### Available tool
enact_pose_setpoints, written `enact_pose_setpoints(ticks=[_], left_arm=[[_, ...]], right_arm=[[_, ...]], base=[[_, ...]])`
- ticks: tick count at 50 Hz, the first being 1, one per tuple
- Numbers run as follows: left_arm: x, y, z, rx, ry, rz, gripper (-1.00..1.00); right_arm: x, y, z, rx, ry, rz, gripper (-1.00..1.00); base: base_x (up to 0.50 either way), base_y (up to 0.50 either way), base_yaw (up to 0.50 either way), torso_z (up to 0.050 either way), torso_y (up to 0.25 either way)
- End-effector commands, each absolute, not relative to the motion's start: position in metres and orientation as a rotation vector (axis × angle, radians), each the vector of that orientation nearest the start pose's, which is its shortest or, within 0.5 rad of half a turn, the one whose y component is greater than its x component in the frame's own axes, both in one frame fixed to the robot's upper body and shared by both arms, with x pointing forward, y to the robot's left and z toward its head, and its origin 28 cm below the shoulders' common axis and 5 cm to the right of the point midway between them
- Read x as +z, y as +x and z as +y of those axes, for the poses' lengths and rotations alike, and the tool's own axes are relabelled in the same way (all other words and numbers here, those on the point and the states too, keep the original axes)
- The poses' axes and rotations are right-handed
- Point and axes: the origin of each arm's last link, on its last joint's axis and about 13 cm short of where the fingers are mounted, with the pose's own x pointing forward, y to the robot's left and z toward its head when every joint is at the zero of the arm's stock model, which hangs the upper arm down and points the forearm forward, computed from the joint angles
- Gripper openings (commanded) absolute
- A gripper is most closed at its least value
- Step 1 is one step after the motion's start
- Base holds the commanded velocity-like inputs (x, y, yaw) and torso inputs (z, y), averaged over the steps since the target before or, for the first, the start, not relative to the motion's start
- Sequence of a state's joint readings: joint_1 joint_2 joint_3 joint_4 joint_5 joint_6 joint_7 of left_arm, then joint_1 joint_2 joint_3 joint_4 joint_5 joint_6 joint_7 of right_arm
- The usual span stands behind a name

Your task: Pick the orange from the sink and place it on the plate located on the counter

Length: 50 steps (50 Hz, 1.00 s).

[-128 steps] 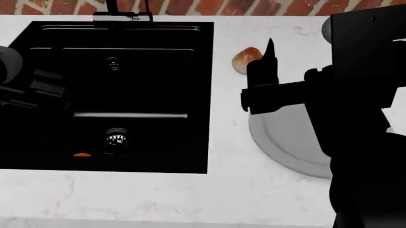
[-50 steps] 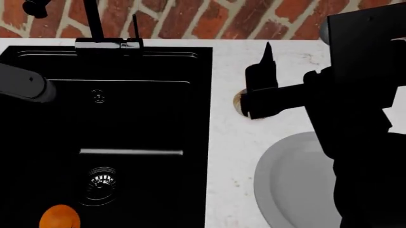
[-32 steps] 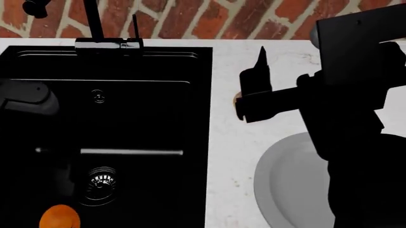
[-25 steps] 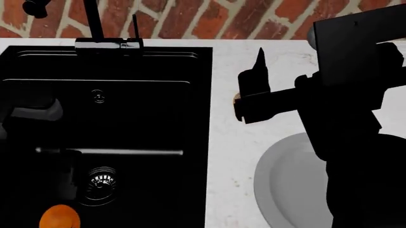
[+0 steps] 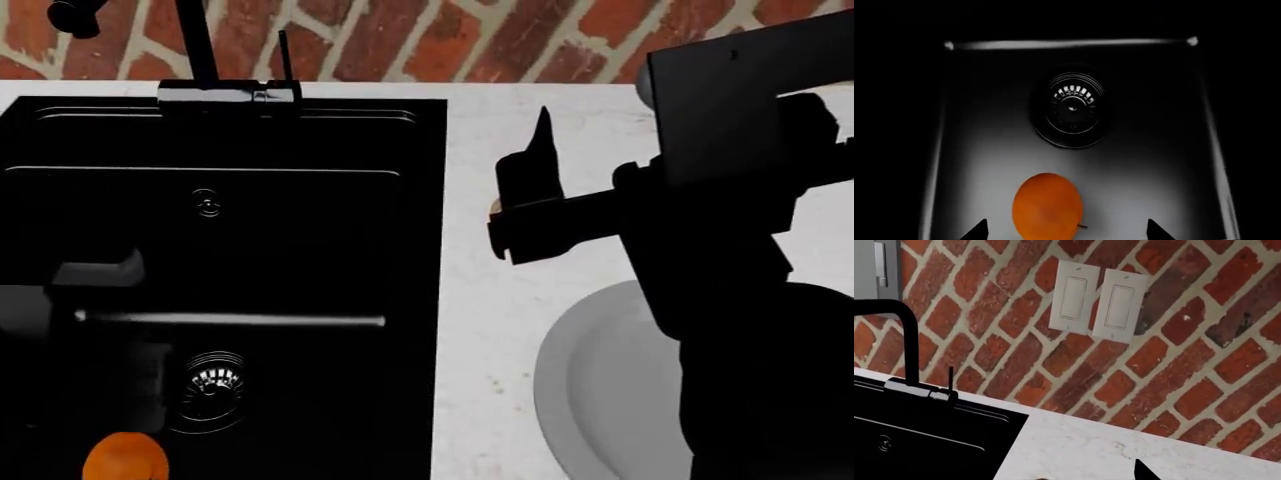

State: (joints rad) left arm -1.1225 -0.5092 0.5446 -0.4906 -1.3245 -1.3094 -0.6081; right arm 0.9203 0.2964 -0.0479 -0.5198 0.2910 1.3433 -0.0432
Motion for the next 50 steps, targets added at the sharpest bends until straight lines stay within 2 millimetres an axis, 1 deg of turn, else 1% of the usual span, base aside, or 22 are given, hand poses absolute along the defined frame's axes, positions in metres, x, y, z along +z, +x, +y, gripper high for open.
enact_pose_setpoints(ticks=[1,4,9,14,18,35,50], left_arm=[[0.165,0.347,0.271,0.013,0.009,0.996,1.0],[0.16,0.35,0.27,0.017,0.013,1.008,1.0],[0.151,0.363,0.273,0.031,0.009,1.025,1.0],[0.134,0.367,0.272,0.027,0.01,1.062,1.0],[0.129,0.37,0.273,0.027,0.0,1.073,1.0],[0.098,0.358,0.274,0.045,-0.004,1.149,1.0],[0.082,0.349,0.273,0.039,-0.04,1.197,1.0]], right_arm=[[0.265,0.281,-0.138,0.134,-0.177,-0.052,1.0],[0.264,0.282,-0.138,0.132,-0.177,-0.05,1.0],[0.262,0.283,-0.138,0.133,-0.178,-0.045,1.0],[0.26,0.285,-0.137,0.133,-0.181,-0.039,1.0],[0.257,0.287,-0.137,0.134,-0.18,-0.033,1.0],[0.255,0.289,-0.137,0.132,-0.18,-0.027,1.0],[0.25,0.293,-0.137,0.129,-0.182,-0.015,1.0]], base=[[0.0,0.0,0.0,0.0,0.0],[0.0,0.0,0.0,0.0,0.0],[0.0,0.0,0.0,0.0,0.0],[0.0,0.0,0.0,0.0,0.0],[0.0,0.0,0.0,0.0,0.0],[0.0,0.0,0.0,0.0,0.0],[0.0,0.0,0.0,0.0,0.0]])
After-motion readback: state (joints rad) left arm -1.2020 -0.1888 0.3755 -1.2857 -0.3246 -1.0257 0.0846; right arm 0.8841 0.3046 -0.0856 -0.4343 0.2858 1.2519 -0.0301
